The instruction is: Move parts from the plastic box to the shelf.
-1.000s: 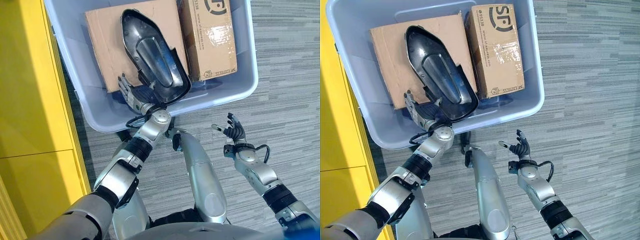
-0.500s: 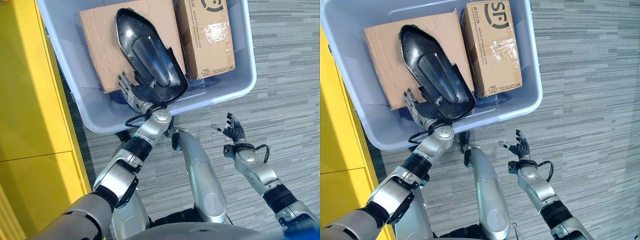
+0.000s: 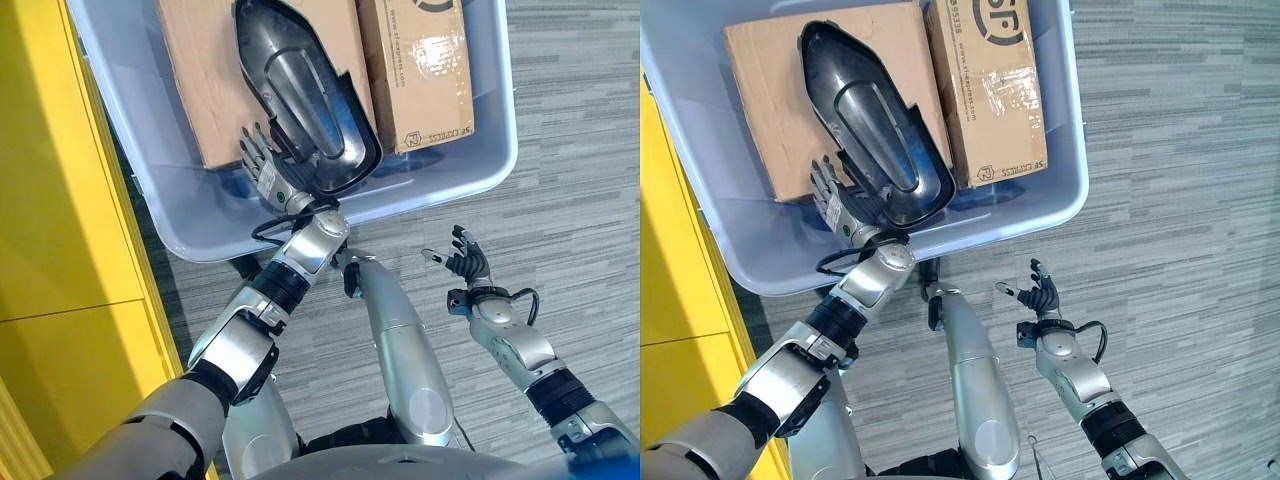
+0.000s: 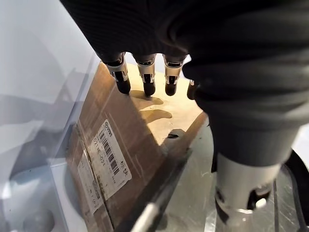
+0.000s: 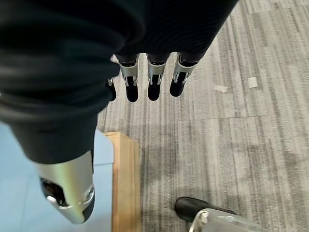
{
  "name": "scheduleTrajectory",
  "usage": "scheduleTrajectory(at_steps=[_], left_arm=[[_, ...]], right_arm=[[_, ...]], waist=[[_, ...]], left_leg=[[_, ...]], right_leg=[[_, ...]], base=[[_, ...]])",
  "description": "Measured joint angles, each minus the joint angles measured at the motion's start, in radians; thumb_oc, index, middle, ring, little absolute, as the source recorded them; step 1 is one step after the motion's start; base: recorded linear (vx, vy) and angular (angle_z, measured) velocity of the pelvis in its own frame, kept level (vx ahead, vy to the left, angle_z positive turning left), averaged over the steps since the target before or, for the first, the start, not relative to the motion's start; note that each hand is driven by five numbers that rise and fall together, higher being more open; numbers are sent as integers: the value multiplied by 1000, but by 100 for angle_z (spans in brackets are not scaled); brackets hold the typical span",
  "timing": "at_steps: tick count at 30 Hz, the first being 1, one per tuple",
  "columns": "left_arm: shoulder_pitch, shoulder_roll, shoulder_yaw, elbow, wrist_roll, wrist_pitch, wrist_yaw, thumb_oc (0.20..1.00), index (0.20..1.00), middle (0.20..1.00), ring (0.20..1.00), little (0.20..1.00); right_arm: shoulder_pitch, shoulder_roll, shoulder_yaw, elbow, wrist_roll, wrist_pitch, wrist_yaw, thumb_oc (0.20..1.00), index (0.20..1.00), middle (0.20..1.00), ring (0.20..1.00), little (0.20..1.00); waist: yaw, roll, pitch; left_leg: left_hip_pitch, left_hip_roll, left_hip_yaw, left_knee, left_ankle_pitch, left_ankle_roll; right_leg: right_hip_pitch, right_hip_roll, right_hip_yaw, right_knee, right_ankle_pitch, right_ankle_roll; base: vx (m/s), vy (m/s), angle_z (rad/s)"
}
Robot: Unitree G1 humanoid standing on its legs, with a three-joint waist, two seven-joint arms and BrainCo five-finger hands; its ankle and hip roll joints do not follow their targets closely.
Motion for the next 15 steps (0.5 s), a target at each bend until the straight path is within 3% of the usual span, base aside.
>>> scheduleTrajectory(at_steps=[10,11,12,15], left_arm=[[-9,4,-1,-37,-60,13,-67,1000,1000,1000,1000,1000],[-13,4,-1,-38,-60,13,-78,520,520,520,520,520],[-13,4,-1,-38,-61,7,-83,200,200,200,200,200],[-15,6,-1,-38,-98,-7,-116,200,200,200,200,200]], right_arm=[[-1,0,-17,-29,-20,35,22,1000,1000,1000,1000,1000],[-1,0,-18,-35,-20,40,22,1000,1000,1000,1000,1000],[-1,0,-18,-35,-20,42,22,1000,1000,1000,1000,1000],[-1,0,-38,-39,-20,50,22,1000,1000,1000,1000,1000]], waist=[[3,-2,-1],[3,-3,-2],[3,-4,-3],[6,-9,-6]], left_leg=[[-20,-23,2,2,-7,20],[-21,-24,3,5,-7,20],[-22,-24,3,9,-8,20],[-25,-24,14,18,-17,29]], right_leg=[[-17,-20,5,-3,9,14],[-17,-20,6,-3,9,16],[-17,-21,7,-3,10,17],[-25,-23,21,-2,11,25]], base=[[2,7,3],[0,0,0],[0,0,0],[3,-2,-6]])
